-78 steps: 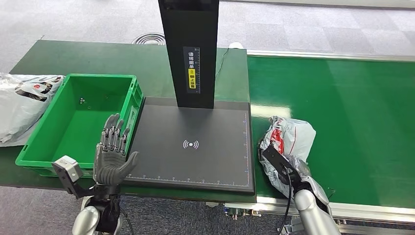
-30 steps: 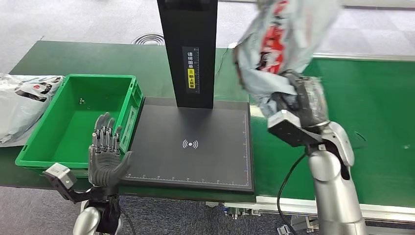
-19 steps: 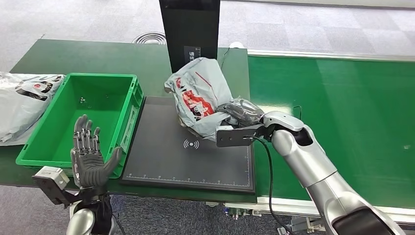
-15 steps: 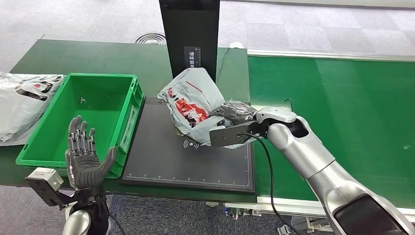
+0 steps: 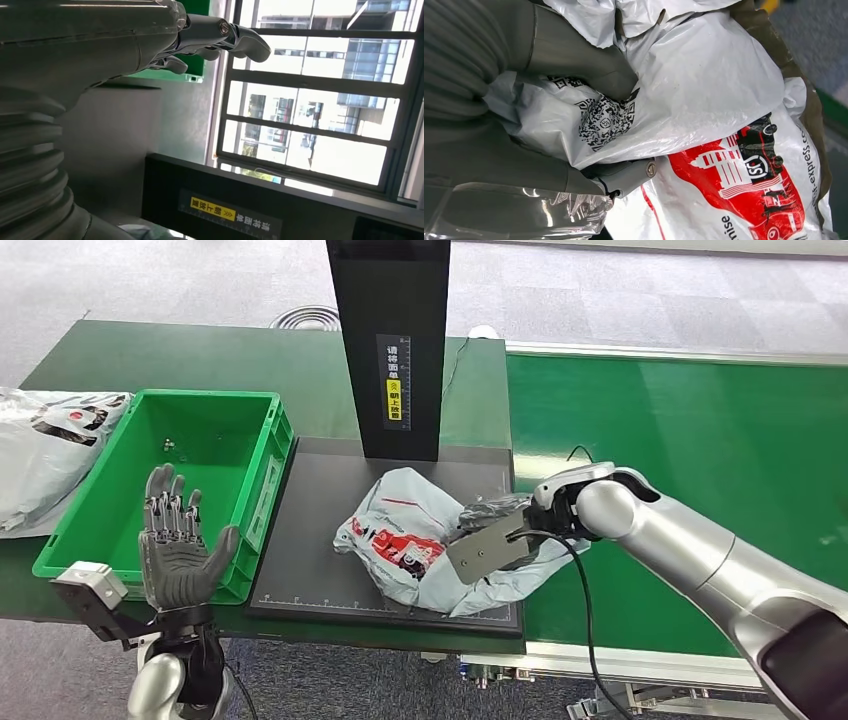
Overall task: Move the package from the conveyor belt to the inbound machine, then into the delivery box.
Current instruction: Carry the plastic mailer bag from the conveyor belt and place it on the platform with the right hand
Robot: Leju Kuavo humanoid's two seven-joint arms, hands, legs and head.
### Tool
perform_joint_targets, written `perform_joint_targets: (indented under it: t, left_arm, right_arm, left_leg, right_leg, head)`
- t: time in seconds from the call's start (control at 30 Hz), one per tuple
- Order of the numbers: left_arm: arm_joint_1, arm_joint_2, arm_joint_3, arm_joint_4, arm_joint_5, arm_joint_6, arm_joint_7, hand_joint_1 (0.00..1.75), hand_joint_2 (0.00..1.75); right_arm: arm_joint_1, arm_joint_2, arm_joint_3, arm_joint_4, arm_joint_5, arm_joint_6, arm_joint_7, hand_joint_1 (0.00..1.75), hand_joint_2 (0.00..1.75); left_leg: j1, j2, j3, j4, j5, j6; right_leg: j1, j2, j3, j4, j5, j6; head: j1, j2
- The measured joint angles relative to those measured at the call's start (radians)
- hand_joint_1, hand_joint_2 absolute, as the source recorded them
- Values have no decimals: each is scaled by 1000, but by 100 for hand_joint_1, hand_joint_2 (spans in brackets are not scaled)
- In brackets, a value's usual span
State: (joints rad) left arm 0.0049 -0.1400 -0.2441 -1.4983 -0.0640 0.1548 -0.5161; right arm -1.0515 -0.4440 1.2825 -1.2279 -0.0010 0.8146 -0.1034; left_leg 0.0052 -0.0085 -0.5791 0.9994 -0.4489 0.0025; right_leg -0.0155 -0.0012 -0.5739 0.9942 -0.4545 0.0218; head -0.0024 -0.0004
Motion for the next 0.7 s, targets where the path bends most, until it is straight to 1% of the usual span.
perform_joint_targets:
  t: [0.07, 0.17, 0.3, 0.47, 0.5, 0.6, 0.63, 0.7]
  left_arm:
    - [-8, 2, -7, 2, 2, -1, 8, 0, 175]
    - [-13, 4, -11, 2, 2, 0, 20, 0, 175]
    - [-13, 4, -11, 2, 1, 3, 30, 0, 175]
    - [-12, 6, -11, 2, 1, 4, 32, 0, 175]
    - [-12, 6, -11, 2, 1, 4, 32, 0, 175]
    - [-12, 6, -11, 2, 1, 4, 32, 0, 175]
    - [-11, 6, -11, 2, 0, 5, 32, 0, 175]
    - [-7, 7, -11, 2, -4, 7, 32, 0, 175]
  right_arm:
    - [-15, -33, 33, -38, -21, 8, 26, 175, 175]
    - [-37, -63, 77, -72, -17, 7, 55, 175, 175]
    - [-59, -75, 120, -84, 16, -11, 83, 175, 175]
    - [-74, -80, 152, -86, 25, -18, 90, 175, 175]
    - [-76, -81, 156, -86, 26, -20, 90, 147, 175]
    - [-79, -81, 165, -86, 46, -38, 90, 17, 175]
    - [-79, -81, 168, -85, 65, -54, 88, 0, 131]
    - [-79, -81, 174, -78, 127, -102, 79, 0, 44]
  left_leg:
    - [0, 0, 0, 0, 0, 0]
    - [0, 0, 0, 0, 0, 0]
    - [0, 0, 1, 0, 0, 0]
    - [0, 1, 0, 0, 0, 0]
    - [0, 0, 0, 0, 0, 0]
    - [0, 1, 0, 0, 0, 0]
    - [0, 1, 0, 0, 0, 0]
    - [0, 1, 0, 0, 0, 0]
  right_leg:
    - [0, 0, 0, 0, 0, 0]
    - [1, 0, 0, 0, 0, 0]
    - [1, 0, 0, 0, 0, 0]
    - [1, 0, 0, 0, 0, 0]
    - [1, 0, 0, 0, 0, 0]
    - [1, 1, 0, 0, 0, 0]
    - [1, 1, 0, 0, 0, 0]
    - [1, 0, 0, 0, 0, 0]
  head:
    - [0, 0]
    - [0, 0]
    - [0, 0]
    - [0, 0]
    - [0, 0]
    - [0, 0]
    - [0, 0]
    - [0, 0]
